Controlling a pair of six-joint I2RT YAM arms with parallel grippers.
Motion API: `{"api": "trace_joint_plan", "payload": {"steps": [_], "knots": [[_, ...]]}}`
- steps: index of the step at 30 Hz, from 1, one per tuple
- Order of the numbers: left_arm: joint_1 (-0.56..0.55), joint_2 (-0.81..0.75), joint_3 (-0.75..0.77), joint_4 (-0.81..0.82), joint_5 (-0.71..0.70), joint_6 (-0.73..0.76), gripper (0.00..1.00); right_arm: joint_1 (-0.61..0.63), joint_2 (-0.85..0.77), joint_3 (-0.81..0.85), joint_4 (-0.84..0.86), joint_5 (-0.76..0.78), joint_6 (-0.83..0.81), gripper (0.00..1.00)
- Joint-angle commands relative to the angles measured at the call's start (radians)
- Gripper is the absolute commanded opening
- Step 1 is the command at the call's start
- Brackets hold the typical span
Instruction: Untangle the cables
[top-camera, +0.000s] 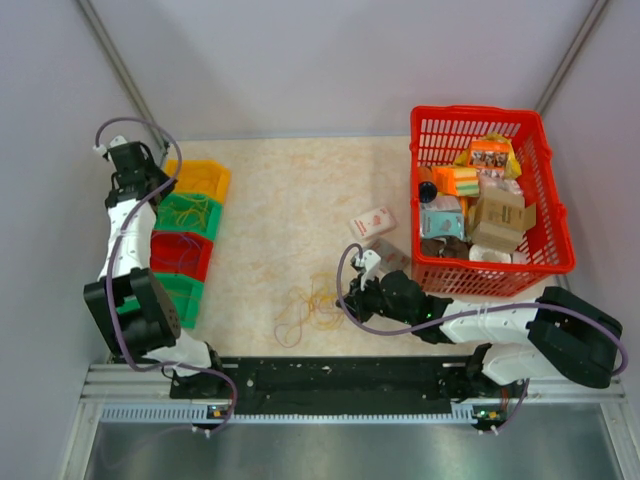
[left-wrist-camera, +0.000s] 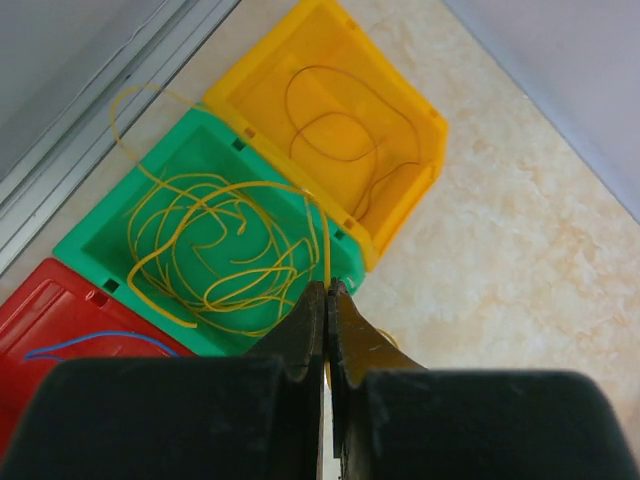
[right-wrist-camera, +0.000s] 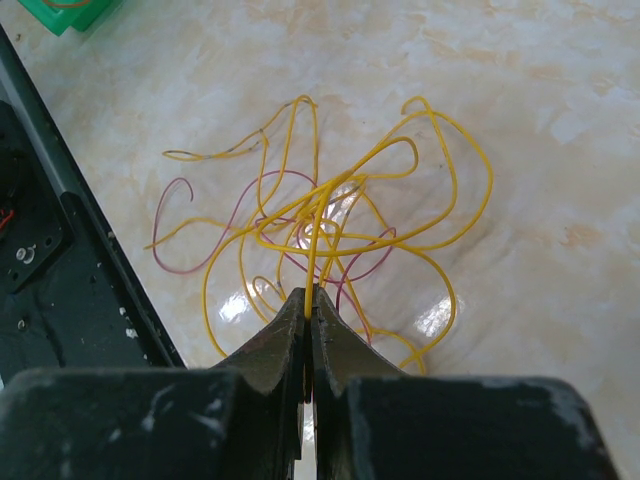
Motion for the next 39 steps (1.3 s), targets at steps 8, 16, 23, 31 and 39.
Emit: {"api": "trace_joint_plan", "payload": {"steps": [8,16,23,31,39], "knots": [[0.051,0.240,0.120,-0.123,0.100,-0.128,0.00,0.001,-0.034,-0.010,0.065,0.003,-0.003,0.00],[0.149,0.277,0.118,-0.124,0.066,-0.181,0.00,0.002,-0.028,-0.006,0.064,0.003,-0.001,0.00],[0.162,0.214,0.091,-0.109,0.135,-0.173,0.64,0.002,-0.011,0.022,0.041,-0.006,-0.006,0.00],[0.133,-0.158,-0.147,-0.023,0.281,-0.167,0.90,0.011,-0.011,0.219,-0.333,0.021,0.029,0.18],[-0.367,-0.574,-0.561,0.116,0.542,-0.014,0.76,0.014,0.039,0.281,-0.378,0.106,0.005,0.27]]}}
